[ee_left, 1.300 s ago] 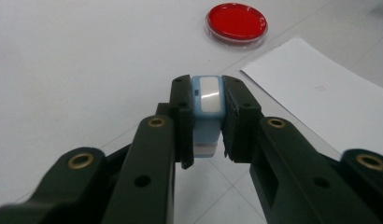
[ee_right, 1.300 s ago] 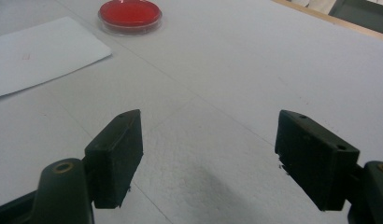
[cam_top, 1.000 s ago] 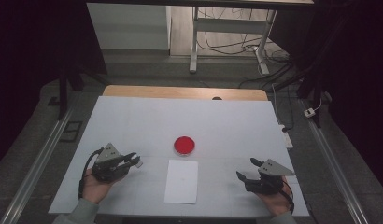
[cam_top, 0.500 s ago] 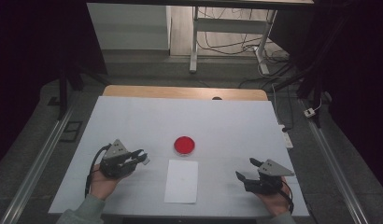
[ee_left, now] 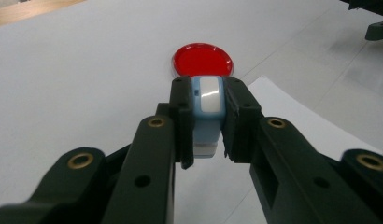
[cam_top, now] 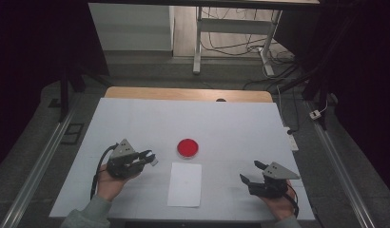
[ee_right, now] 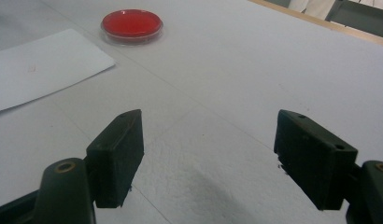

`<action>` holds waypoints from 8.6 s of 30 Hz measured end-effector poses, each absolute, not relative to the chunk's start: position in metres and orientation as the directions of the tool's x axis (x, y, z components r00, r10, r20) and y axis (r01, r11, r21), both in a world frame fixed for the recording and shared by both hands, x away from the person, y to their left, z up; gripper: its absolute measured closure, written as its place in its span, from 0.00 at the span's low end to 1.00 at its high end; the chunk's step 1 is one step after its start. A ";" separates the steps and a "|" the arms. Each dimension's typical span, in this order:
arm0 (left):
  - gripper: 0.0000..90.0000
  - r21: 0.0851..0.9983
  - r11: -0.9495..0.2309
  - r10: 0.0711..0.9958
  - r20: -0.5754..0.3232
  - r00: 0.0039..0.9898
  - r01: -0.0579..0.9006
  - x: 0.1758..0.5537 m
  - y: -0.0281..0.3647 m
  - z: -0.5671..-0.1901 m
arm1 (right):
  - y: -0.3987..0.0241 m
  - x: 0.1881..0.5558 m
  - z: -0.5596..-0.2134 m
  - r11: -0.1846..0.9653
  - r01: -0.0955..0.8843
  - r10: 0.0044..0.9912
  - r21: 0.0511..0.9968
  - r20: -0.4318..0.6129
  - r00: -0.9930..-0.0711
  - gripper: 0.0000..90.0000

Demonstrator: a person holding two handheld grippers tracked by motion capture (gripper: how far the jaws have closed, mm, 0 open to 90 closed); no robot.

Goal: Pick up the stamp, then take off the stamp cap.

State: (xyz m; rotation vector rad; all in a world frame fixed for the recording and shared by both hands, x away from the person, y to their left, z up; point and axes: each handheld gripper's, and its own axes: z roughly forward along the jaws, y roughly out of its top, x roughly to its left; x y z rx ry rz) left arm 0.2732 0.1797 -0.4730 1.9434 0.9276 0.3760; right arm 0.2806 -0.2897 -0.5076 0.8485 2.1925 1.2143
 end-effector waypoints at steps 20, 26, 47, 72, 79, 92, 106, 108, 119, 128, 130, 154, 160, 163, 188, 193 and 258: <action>0.84 0.842 -0.282 0.704 -0.144 0.695 0.460 0.290 0.151 -0.455 | -0.288 0.278 -0.503 0.412 0.263 0.721 0.873 -0.136 -0.679 0.27; 0.84 0.845 -0.269 0.691 -0.164 0.704 0.462 0.293 0.142 -0.456 | -0.287 0.278 -0.504 0.413 0.261 0.718 0.872 -0.135 -0.683 0.27; 0.84 0.840 -0.307 0.620 -0.179 0.764 0.447 0.294 0.105 -0.468 | -0.283 0.276 -0.504 0.421 0.257 0.713 0.870 -0.143 -0.686 0.27; 0.84 0.850 -0.303 0.592 -0.187 0.784 0.431 0.292 0.093 -0.465 | -0.279 0.275 -0.504 0.425 0.252 0.711 0.869 -0.149 -0.687 0.27; 0.84 0.849 -0.307 0.589 -0.185 0.787 0.430 0.292 0.091 -0.465 | -0.278 0.274 -0.503 0.428 0.250 0.712 0.869 -0.153 -0.685 0.27; 0.84 0.849 -0.308 0.584 -0.187 0.790 0.429 0.295 0.090 -0.465 | -0.274 0.273 -0.502 0.406 0.258 0.722 0.877 -0.135 -0.678 0.27; 0.84 0.857 -0.311 0.571 -0.177 0.802 0.411 0.292 0.087 -0.462 | -0.249 0.275 -0.495 0.367 0.263 0.740 0.892 -0.108 -0.664 0.30; 0.84 0.857 -0.312 0.569 -0.176 0.803 0.410 0.292 0.086 -0.461 | -0.243 0.275 -0.493 0.379 0.256 0.732 0.889 -0.119 -0.671 0.30; 0.84 0.859 -0.301 0.573 -0.184 0.799 0.414 0.293 0.086 -0.462 | -0.221 0.276 -0.490 0.392 0.235 0.693 0.889 -0.117 -0.712 0.31; 0.84 0.862 -0.285 0.571 -0.198 0.797 0.418 0.295 0.088 -0.460 | -0.206 0.273 -0.489 0.408 0.224 0.670 0.885 -0.123 -0.732 0.31; 0.84 0.862 -0.288 0.571 -0.196 0.797 0.418 0.295 0.087 -0.460 | -0.204 0.273 -0.489 0.408 0.223 0.668 0.885 -0.123 -0.734 0.32; 0.84 0.861 -0.289 0.566 -0.199 0.800 0.418 0.294 0.085 -0.461 | -0.174 0.274 -0.490 0.438 0.202 0.630 0.876 -0.139 -0.764 0.32; 0.84 0.860 -0.292 0.566 -0.198 0.800 0.419 0.294 0.084 -0.462 | -0.168 0.275 -0.492 0.447 0.201 0.624 0.872 -0.142 -0.769 0.33; 0.84 0.859 -0.294 0.565 -0.198 0.801 0.420 0.294 0.083 -0.462 | -0.165 0.275 -0.493 0.449 0.197 0.620 0.871 -0.145 -0.771 0.33; 0.84 0.861 -0.283 0.561 -0.208 0.801 0.422 0.293 0.081 -0.463 | -0.136 0.277 -0.500 0.470 0.189 0.616 0.862 -0.167 -0.770 0.37; 0.84 0.861 -0.280 0.562 -0.212 0.800 0.425 0.293 0.080 -0.464 | -0.133 0.277 -0.502 0.472 0.188 0.613 0.861 -0.168 -0.772 0.40; 0.84 0.863 -0.261 0.560 -0.229 0.796 0.432 0.294 0.079 -0.466 | -0.122 0.278 -0.506 0.461 0.213 0.657 0.862 -0.170 -0.734 0.71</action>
